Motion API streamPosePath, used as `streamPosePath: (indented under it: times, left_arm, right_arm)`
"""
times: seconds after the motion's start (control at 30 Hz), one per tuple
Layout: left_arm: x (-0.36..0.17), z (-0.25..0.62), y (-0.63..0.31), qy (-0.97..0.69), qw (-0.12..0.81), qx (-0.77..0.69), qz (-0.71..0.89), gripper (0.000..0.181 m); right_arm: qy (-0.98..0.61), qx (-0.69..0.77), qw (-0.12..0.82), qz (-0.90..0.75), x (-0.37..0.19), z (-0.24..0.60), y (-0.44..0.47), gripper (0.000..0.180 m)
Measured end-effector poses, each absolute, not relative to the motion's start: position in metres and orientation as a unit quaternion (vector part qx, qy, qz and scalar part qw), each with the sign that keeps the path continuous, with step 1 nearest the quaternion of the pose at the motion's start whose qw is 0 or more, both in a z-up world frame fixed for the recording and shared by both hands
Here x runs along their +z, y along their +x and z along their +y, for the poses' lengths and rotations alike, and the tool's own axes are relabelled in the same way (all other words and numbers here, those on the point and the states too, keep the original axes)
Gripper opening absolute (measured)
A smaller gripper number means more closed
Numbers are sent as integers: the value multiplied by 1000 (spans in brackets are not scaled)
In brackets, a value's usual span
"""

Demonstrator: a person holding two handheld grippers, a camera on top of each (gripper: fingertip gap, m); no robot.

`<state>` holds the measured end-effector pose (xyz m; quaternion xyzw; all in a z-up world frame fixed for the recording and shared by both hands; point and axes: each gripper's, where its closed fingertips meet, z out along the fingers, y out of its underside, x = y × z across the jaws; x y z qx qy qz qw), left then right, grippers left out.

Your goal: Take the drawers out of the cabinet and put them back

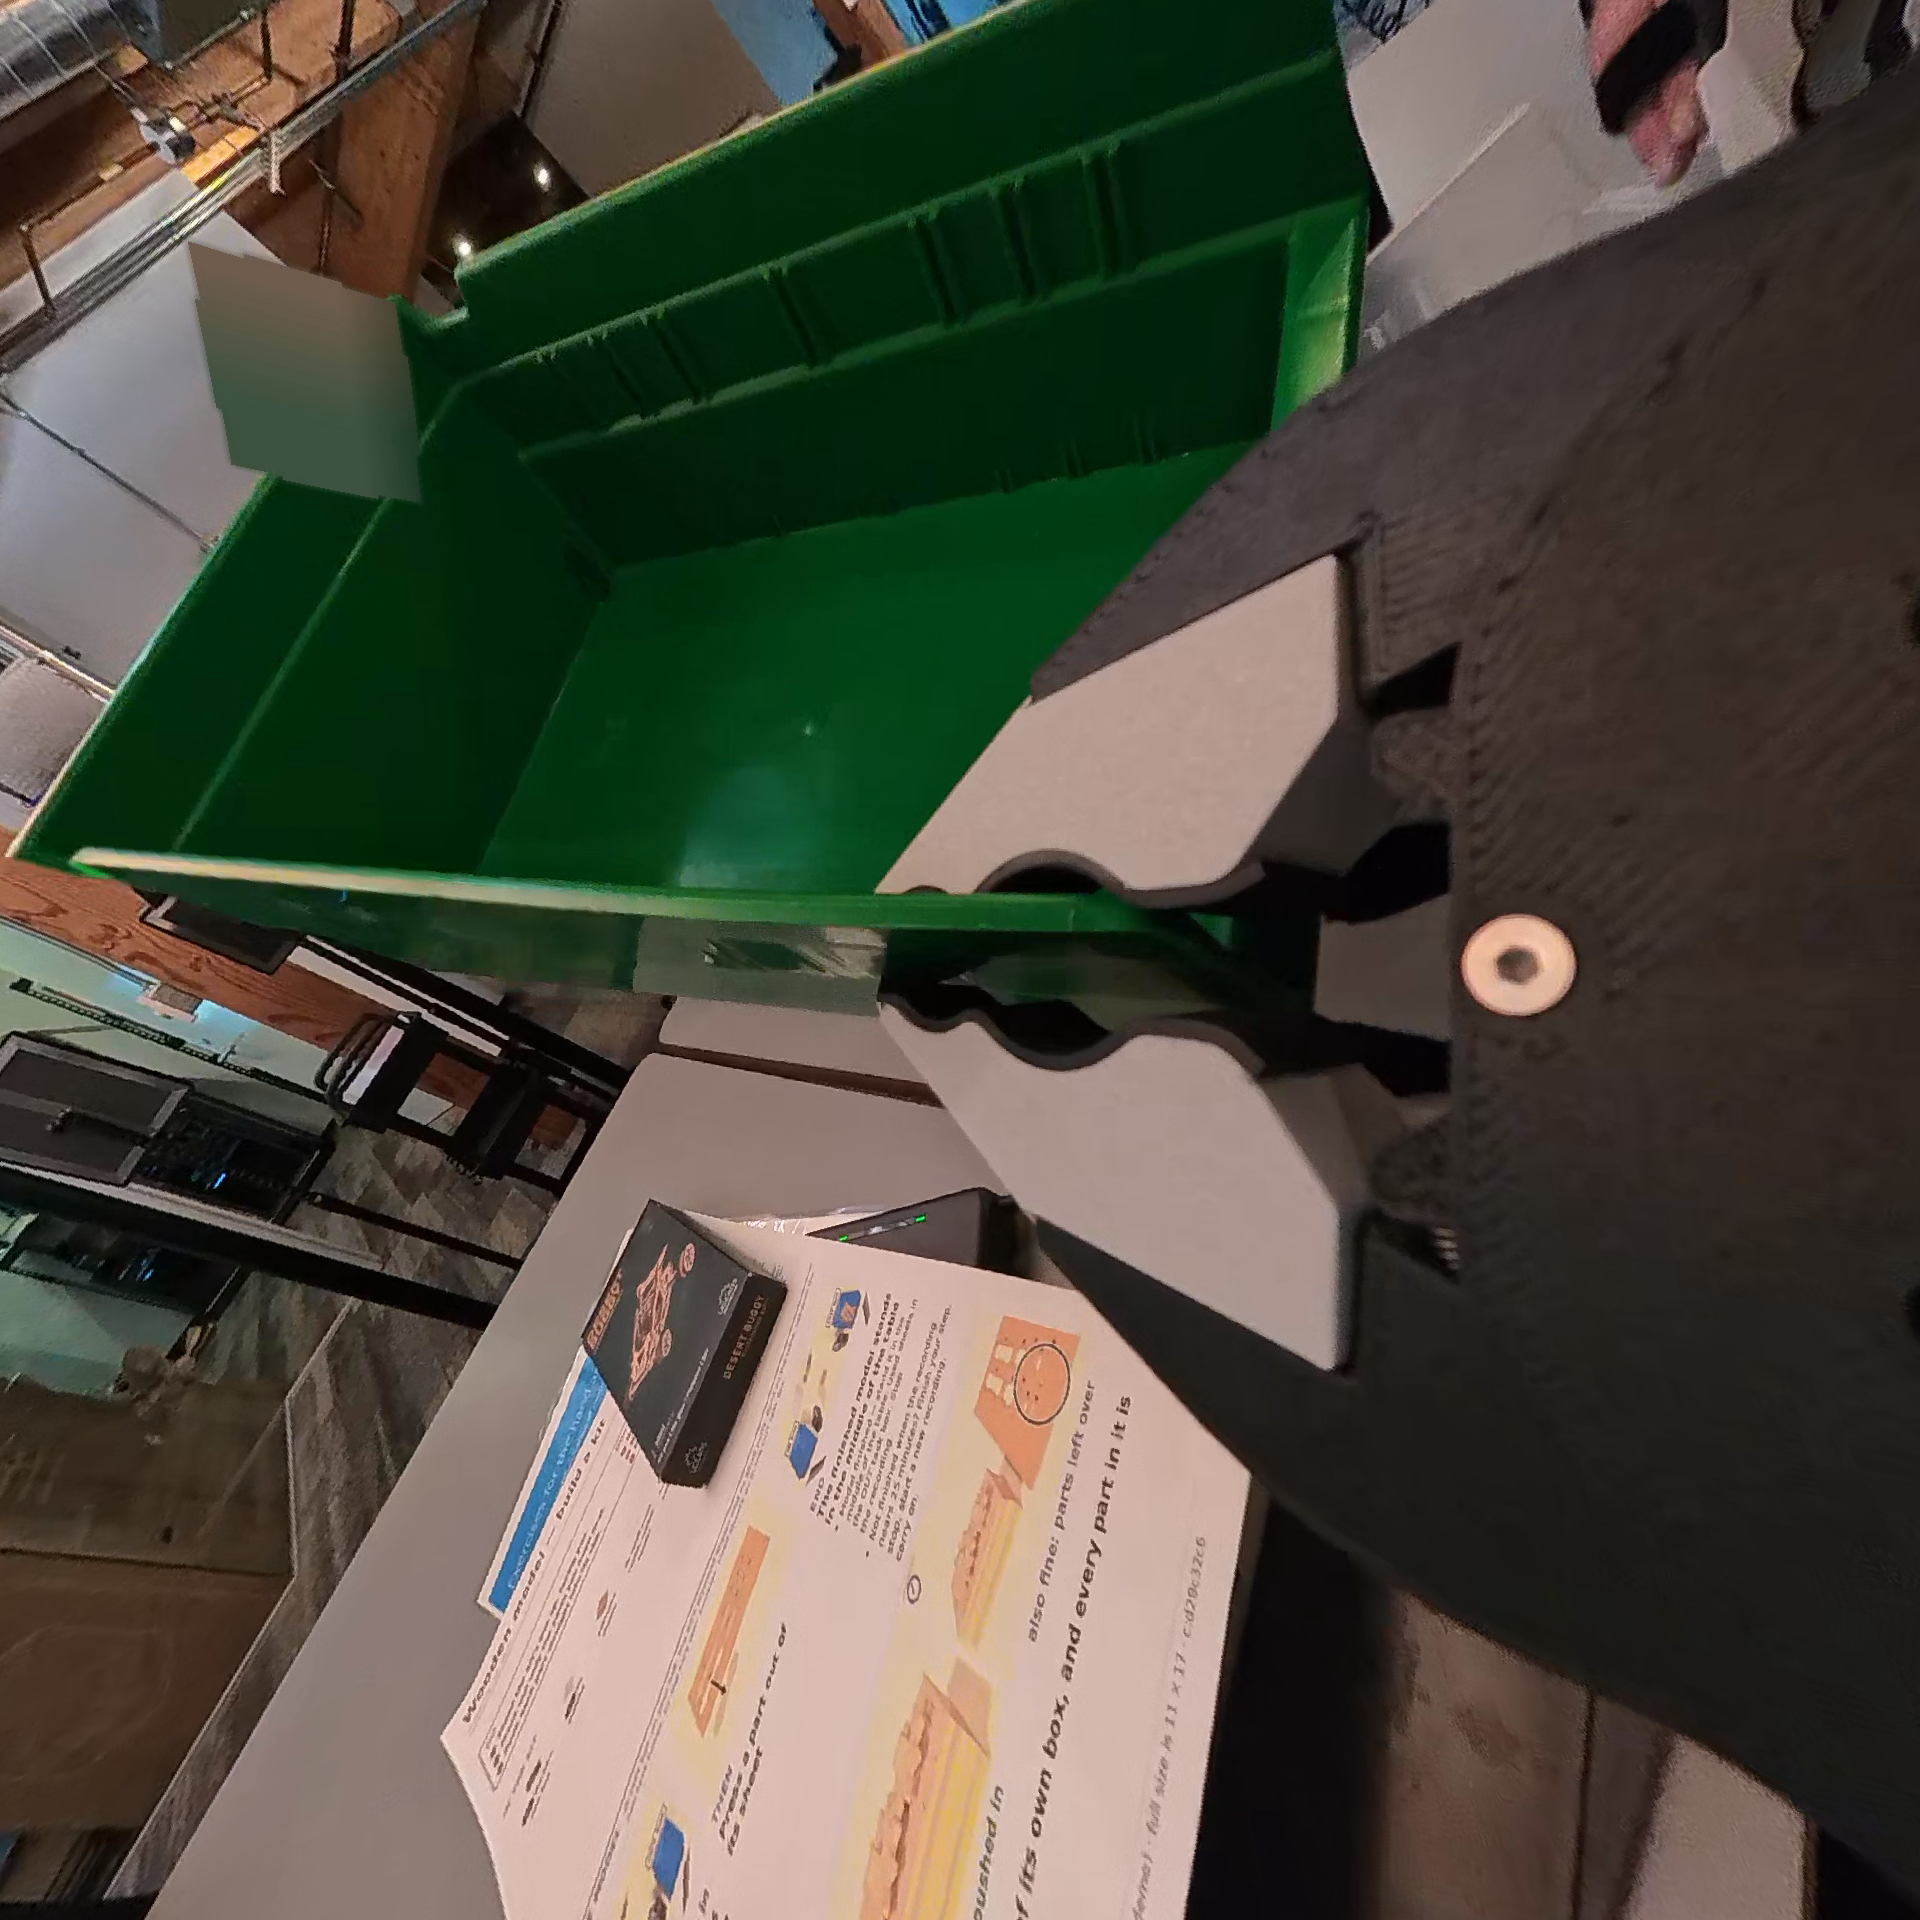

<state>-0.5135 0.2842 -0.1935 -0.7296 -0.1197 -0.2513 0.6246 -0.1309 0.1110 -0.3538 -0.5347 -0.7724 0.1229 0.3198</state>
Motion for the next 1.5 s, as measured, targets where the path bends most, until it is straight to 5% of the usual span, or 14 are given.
streamPosePath:
  times: [0.67, 0.9, 1.1, 1.27, 1.5]
  left_arm:
    - [-161, 277, -518, -689, 658, -274, -132, 8]
    - [-138, 278, -494, -684, 670, -268, -107, 8]
    - [-91, 285, -425, -688, 688, -227, -33, 8]
    - [-56, 297, -325, -679, 687, -256, 44, 8]
    - [-22, 310, -170, -662, 676, -294, 136, 8]
  right_arm:
    - [-642, 107, 411, -638, -350, 260, -318, 20]
    - [-629, 218, 492, -561, -250, 243, -280, 23]
    - [-623, 333, 543, -454, -147, 218, -178, 90]
    - [-617, 395, 560, -388, -104, 198, -131, 114]
    - [-630, 304, 643, -311, -75, 195, -52, 123]
